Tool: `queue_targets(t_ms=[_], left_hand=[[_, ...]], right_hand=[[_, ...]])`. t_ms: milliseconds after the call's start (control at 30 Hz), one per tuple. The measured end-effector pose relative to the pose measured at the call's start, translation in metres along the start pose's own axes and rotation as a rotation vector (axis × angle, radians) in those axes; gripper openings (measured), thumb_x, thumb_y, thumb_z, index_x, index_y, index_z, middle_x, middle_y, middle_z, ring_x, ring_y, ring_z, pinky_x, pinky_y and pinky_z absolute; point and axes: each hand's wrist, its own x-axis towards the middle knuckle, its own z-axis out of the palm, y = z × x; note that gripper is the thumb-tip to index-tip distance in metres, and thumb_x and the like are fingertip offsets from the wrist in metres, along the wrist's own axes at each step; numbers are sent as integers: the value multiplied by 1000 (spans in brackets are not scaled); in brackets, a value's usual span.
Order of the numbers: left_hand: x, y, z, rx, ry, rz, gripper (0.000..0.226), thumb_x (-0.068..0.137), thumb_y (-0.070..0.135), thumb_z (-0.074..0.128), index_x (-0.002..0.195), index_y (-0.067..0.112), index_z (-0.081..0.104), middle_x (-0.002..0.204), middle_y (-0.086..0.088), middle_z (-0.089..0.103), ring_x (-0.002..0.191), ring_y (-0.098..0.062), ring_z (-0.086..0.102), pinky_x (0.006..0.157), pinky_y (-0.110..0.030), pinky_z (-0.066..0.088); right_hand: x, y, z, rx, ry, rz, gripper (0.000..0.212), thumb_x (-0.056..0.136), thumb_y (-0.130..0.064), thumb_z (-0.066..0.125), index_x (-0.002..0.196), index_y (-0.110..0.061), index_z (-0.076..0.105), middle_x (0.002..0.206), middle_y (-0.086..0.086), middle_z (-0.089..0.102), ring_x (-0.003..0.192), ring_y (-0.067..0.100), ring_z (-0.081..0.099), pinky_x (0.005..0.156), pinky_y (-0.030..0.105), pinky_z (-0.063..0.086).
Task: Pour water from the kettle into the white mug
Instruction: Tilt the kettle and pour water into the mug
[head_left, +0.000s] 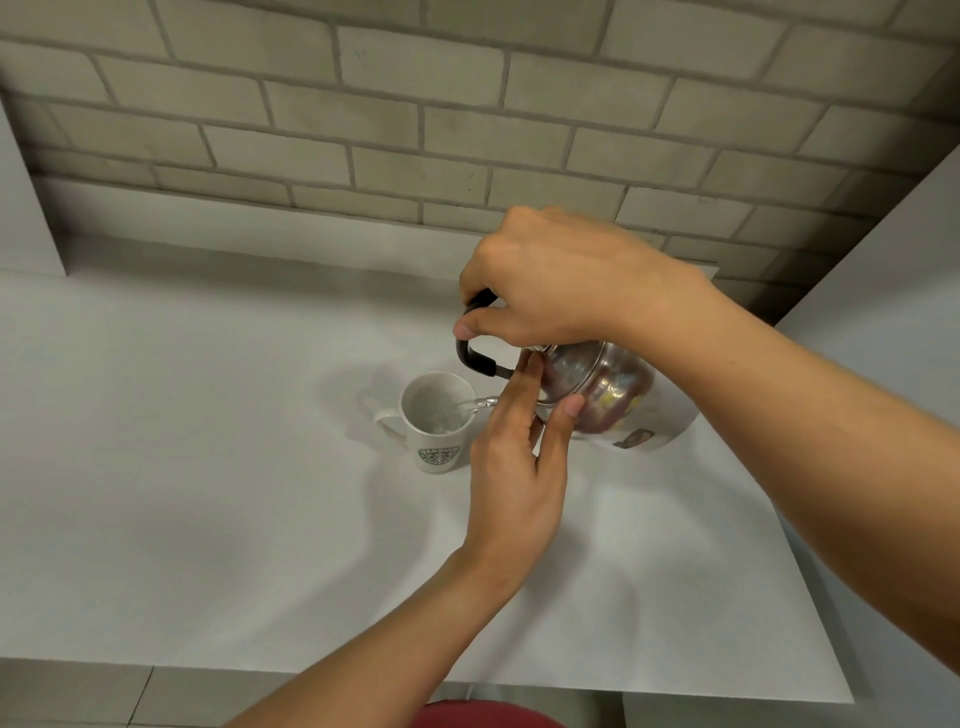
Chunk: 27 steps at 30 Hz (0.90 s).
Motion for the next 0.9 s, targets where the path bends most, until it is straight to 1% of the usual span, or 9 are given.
queue_targets(t_ms=[67,200,400,500,567,633,700,800,900], left_hand=[[-1,1,0,0,1,1,51,104,35,57,152,21,46,100,18,65,78,2,58,76,-3,39],[-1,2,1,-17,-5,-15,53,104,37,58,152,20,46,120,8,70,82,0,59,79,-4,40],[-1,5,0,-28,6,-23,53,104,37,58,153,21,45,113,-1,71,77,2,57,75,-3,39],[-1,8,1,-48,15,-23,52,104,35,58,152,22,45,118,16,69,91,9,61,81,-1,39],[-1,8,1,-57,16,-20,51,104,35,58,152,24,45,103,21,66,88,10,59,79,-1,39],[0,8,0,-55,21,-19,50,104,36,58,152,24,45,97,10,67,83,8,57,77,-2,38],[1,8,-1,-54,27,-22,51,104,36,58,152,23,46,100,5,68,81,6,57,76,-3,39],[1,8,-1,-47,28,-29,52,104,36,58,152,21,47,96,13,61,77,3,57,73,-3,38],[1,4,-2,-18,12,-24,53,103,38,58,152,21,47,107,9,68,78,-1,57,76,-5,40]], right_hand=[[0,0,0,-2,0,2,35,93,-56,64,103,-25,77,69,-6,41,84,36,63,59,32,40],[1,-1,-1,-7,-1,-2,35,93,-56,64,103,-25,77,68,-10,37,84,37,63,61,34,42],[3,-2,-2,-17,-11,-10,35,93,-56,64,101,-24,77,70,-5,44,85,38,65,64,38,52],[5,-3,-4,-22,-14,-8,34,93,-55,65,101,-24,77,70,-5,44,85,38,66,64,38,53],[5,-4,-5,-27,-17,-11,34,93,-55,65,100,-24,77,70,-5,45,85,38,66,66,40,55],[5,-5,-6,-36,-20,-12,35,93,-55,65,99,-23,77,72,-3,48,84,37,66,68,42,57],[6,-6,-6,-38,-22,-12,34,93,-55,65,98,-23,77,74,-1,51,84,37,66,67,43,57],[6,-6,-6,-31,-21,-4,34,93,-55,65,100,-23,77,72,-2,48,85,38,66,64,39,53],[5,-4,-3,-14,-11,10,35,93,-56,64,101,-24,77,69,-7,43,84,37,65,61,35,46]])
